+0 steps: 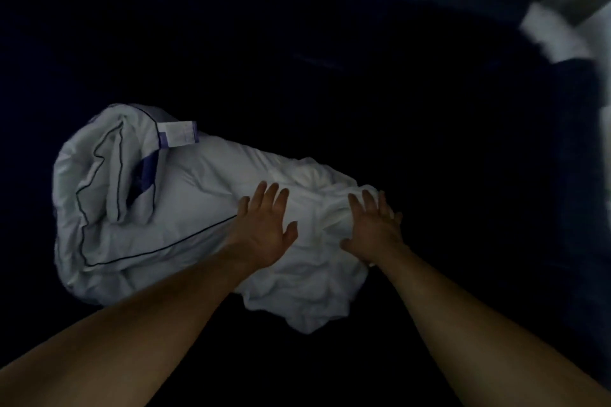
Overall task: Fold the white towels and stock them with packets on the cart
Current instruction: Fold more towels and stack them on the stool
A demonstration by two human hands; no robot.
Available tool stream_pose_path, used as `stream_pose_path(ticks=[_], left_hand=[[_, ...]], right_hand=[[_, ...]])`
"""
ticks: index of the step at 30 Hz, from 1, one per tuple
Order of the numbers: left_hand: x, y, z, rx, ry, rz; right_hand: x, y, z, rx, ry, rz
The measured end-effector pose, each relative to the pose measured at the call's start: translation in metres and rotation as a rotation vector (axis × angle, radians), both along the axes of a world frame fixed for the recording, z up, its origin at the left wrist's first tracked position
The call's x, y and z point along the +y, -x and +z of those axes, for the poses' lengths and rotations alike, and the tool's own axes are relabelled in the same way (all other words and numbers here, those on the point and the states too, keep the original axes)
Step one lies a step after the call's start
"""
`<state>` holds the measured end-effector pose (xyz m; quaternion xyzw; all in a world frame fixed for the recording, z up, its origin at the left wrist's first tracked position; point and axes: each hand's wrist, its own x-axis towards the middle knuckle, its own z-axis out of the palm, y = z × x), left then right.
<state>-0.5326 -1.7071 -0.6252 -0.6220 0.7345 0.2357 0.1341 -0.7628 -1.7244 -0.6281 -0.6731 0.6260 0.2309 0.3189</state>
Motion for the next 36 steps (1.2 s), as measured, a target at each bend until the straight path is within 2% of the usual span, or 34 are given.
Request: stream_pose_path(ticks=[9,13,16,20,23,27,31,34,36], left_hand=[[-0.022,0.001,-0.109,0.032,-0.065,-0.047],[-0.011,0.007,-0.12,0.053,-0.108,-0.083],[-0.008,0.011,-0.103,0.098,-0.126,-0.059],[-0.002,0.007,-0.057,0.203,-0.175,-0.025],[0.004,0.001,-0.009,0.297,-0.223,-0.014],[0.018,-0.002,0.067,0.332,-0.257,-0.018],[0.036,0.014,0.144,0.329,-0.176,-0.044],[0.053,0.037,0.202,0.348,-0.066,-0.099],[0.071,0.058,0.245,0.471,-0.041,-0.095]], right_hand=[[-0.026,-0.004,-0.141,0.21,0.002,-0.029],[-0.017,0.001,-0.15,0.297,0.339,-0.018],[-0.016,0.005,-0.137,0.206,0.188,-0.129],[0.003,-0.005,-0.085,-0.147,0.143,-0.354],[0.023,-0.009,-0.024,-0.258,0.1,-0.398],[0.042,-0.006,0.074,-0.333,0.308,-0.35],[0.076,0.009,0.182,-0.523,0.615,-0.232],[0.105,0.026,0.262,-0.707,0.643,-0.207],[0.122,0.042,0.309,-0.822,0.698,-0.203]])
